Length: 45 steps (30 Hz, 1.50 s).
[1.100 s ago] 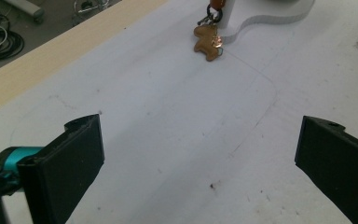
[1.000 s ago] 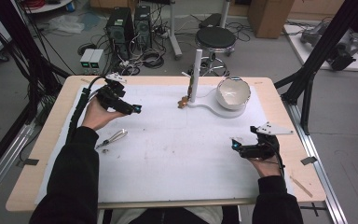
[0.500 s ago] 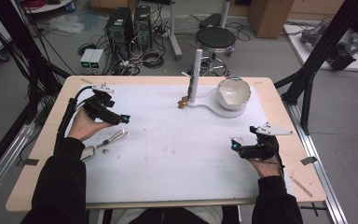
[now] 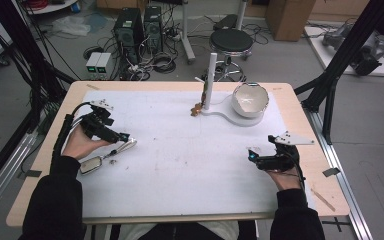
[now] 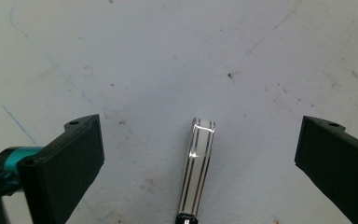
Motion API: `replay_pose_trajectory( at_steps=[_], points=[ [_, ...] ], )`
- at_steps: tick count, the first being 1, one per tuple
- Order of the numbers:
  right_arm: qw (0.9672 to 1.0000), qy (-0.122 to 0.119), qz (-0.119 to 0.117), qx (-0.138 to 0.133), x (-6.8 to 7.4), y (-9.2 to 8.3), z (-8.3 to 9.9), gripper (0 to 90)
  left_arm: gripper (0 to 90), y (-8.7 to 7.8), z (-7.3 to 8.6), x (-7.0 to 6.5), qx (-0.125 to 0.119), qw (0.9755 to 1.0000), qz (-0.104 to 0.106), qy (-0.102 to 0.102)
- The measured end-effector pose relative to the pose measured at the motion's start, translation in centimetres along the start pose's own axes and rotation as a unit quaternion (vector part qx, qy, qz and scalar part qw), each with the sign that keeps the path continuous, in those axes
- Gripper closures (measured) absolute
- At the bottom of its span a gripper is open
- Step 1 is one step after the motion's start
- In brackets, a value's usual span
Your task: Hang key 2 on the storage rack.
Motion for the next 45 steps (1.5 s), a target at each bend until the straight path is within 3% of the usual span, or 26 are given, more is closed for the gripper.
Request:
replay_pose_trajectory(
  at_steps=[4,12,17,24,29,34,38,45],
  points=[
    [1.0000,0.002,0.000,0.002,0.0,-0.1,0.1,1.4,1.7,0.2,0.8,0.0,0.005,1.0000,0.005,-0.003],
    [1.0000,0.000,0.004,0.001,-0.1,-0.2,0.1,1.4,3.3,1.4,2.7,0.0,0.055,0.9984,0.012,0.001],
    [1.0000,-0.001,0.004,0.002,-0.2,-0.2,0.2,1.5,14.6,2.1,3.2,-0.6,0.077,0.9965,0.031,0.010],
    [1.0000,-0.004,0.003,0.003,-0.1,-0.1,0.2,1.4,39.7,3.3,3.8,-0.4,0.097,0.9950,0.014,0.019],
    [1.0000,-0.001,0.004,0.004,-0.2,-0.2,0.2,1.4,49.8,3.8,4.1,-0.5,0.108,0.9936,0.014,0.030],
    [1.0000,-0.002,0.005,0.002,-0.2,-0.2,0.2,1.4,70.2,3.9,4.1,-0.6,0.112,0.9930,0.014,0.034],
    [1.0000,-0.002,0.005,0.002,-0.2,-0.2,0.2,1.4,74.0,3.7,4.2,-0.5,0.116,0.9922,0.011,0.044],
    [1.0000,0.000,0.007,0.002,-0.4,0.0,0.2,1.4,74.2,3.4,4.2,0.1,0.112,0.9931,0.006,0.033]
  ],
)
Point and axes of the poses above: each handheld gripper's, and its own axes: y roughly forward along the jaws, z roughly out of its underside, x roughly to its left, the point moved 9 cm from there along y, roughly forward along the jaws, and after that the axes turned 9 degrees about -x, right-handed, at the moved point
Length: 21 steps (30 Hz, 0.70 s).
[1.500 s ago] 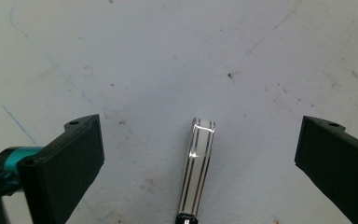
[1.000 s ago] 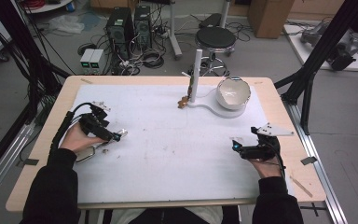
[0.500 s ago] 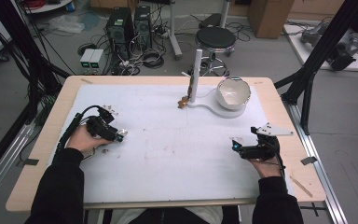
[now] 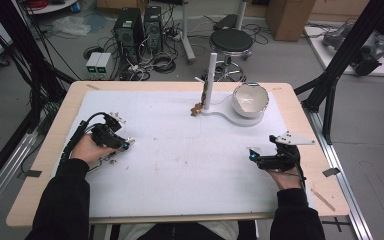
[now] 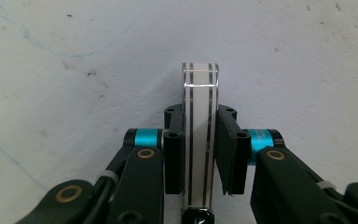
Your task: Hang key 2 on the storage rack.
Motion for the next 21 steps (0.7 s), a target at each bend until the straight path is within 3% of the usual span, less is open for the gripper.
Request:
replay_pose_trajectory(
  at_steps=[8,15,21],
  points=[
    [1.0000,0.000,0.001,0.001,-0.3,0.3,0.0,1.4,74.2,-0.7,-0.1,0.6,-0.014,0.9998,-0.001,-0.011],
    [1.0000,-0.002,0.001,0.002,0.0,0.5,-0.1,1.4,74.3,-2.1,-1.2,-0.3,-0.042,0.9990,-0.011,0.014],
    [1.0000,-0.005,-0.003,-0.001,0.4,0.3,-0.2,1.4,74.4,-4.8,-3.1,-0.7,-0.079,0.9962,-0.025,0.026]
  ],
)
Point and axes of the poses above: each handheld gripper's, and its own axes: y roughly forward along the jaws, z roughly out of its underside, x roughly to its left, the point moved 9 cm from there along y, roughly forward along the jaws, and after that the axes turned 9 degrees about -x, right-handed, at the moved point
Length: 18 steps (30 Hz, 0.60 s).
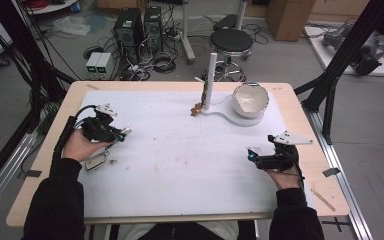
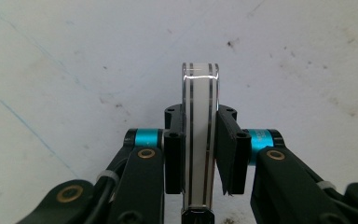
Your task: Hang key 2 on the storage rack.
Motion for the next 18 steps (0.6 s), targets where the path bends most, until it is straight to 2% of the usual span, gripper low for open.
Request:
replay_pose_trajectory(
  at_steps=[3,12,18],
  points=[
    [1.0000,0.003,0.000,-0.002,0.0,0.0,-0.1,1.4,74.4,-1.3,-1.7,0.0,-0.024,0.9997,0.003,0.000],
    [1.0000,0.000,0.000,-0.001,-0.1,0.0,-0.1,1.4,74.4,-3.4,-5.5,0.2,-0.047,0.9988,-0.002,0.016],
    [1.0000,0.000,0.001,-0.002,-0.1,0.0,-0.1,1.4,74.4,-4.6,-8.6,0.0,-0.084,0.9962,-0.006,0.023]
  ],
)
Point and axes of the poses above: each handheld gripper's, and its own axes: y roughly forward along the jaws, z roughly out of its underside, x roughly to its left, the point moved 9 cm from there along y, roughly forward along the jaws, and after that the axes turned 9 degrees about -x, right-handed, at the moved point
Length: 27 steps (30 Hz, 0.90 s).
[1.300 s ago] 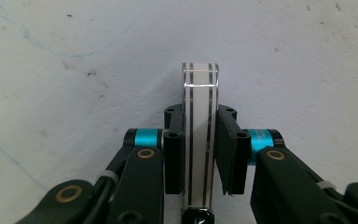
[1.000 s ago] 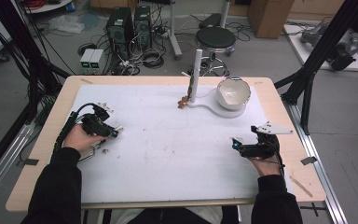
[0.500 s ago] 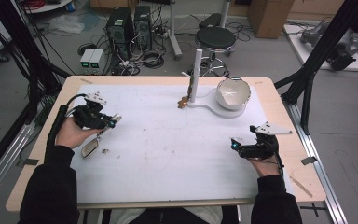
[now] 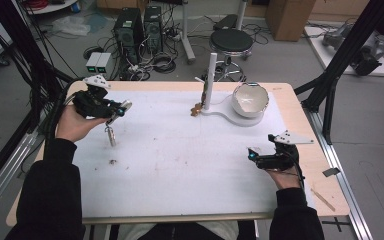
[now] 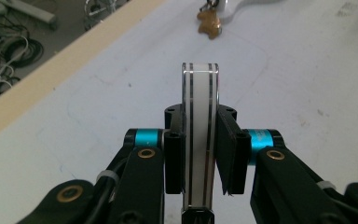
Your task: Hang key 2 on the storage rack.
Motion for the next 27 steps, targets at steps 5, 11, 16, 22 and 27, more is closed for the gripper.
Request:
replay_pose_trajectory(
  at_steps=[5,11,16,22,27],
  points=[
    [1.0000,-0.001,-0.001,-0.001,0.1,0.0,0.0,1.4,74.4,0.0,-2.2,-0.4,-0.018,0.9998,0.003,0.008],
    [1.0000,0.002,-0.001,-0.001,0.1,0.0,0.0,1.4,74.4,0.4,-4.4,-0.6,-0.043,0.9991,-0.001,0.009],
    [1.0000,0.000,-0.001,-0.002,0.0,0.0,-0.1,1.4,74.4,1.0,-5.9,-0.7,-0.066,0.9978,0.003,0.004],
    [1.0000,0.000,-0.002,-0.001,0.0,0.0,0.0,1.4,74.4,2.1,-7.5,-1.2,-0.082,0.9966,0.007,0.006],
    [1.0000,0.002,-0.001,-0.001,-0.1,-0.1,0.0,1.4,74.4,3.0,-9.0,-2.0,-0.090,0.9957,0.017,0.016]
  ],
)
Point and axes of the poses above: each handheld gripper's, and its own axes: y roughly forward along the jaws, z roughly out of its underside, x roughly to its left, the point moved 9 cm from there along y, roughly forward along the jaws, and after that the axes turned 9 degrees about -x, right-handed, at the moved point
